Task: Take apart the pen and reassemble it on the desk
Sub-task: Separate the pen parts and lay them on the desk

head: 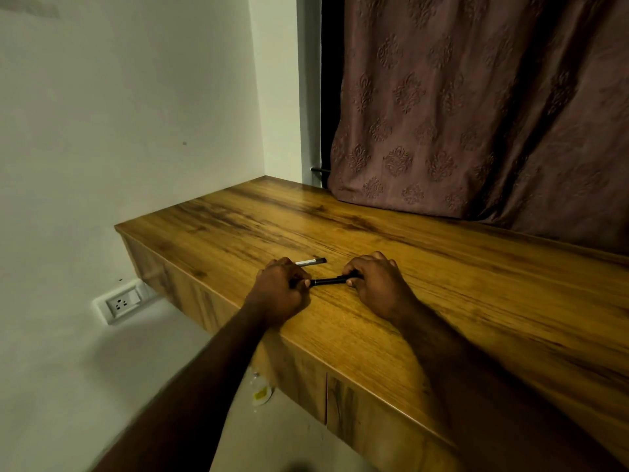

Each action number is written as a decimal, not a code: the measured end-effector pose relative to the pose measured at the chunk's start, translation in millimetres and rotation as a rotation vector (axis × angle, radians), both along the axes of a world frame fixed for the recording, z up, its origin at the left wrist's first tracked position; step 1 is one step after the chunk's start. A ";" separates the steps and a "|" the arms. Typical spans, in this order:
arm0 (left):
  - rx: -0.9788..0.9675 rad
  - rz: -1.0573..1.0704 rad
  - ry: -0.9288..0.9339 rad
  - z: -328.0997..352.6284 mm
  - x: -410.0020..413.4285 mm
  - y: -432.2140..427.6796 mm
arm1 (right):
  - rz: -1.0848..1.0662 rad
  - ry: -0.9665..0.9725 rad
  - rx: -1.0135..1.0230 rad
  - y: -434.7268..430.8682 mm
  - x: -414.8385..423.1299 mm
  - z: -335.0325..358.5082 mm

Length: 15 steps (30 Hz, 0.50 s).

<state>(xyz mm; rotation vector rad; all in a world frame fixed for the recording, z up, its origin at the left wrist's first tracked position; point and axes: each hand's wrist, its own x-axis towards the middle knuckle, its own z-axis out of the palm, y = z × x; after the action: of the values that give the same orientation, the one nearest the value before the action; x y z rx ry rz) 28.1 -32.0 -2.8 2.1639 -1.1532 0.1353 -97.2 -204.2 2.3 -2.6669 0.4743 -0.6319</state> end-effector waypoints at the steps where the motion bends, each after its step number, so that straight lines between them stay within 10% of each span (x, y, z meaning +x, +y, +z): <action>1: -0.007 0.004 0.015 -0.2 0.5 -0.3 | 0.005 -0.010 0.006 0.3 -0.3 0.6; 9: -0.057 -0.016 0.054 -5.3 8.0 -1.0 | 0.056 -0.031 0.046 1.5 -3.1 1.1; 15: -0.246 -0.019 0.449 -3.9 9.1 -1.1 | 0.083 -0.041 0.080 1.0 -4.8 3.3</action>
<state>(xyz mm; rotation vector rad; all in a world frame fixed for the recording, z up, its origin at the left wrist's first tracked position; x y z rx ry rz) 37.2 -33.0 -6.7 1.8406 -0.8492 -0.1996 -102.0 -203.2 5.7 -2.5777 0.3682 -0.6289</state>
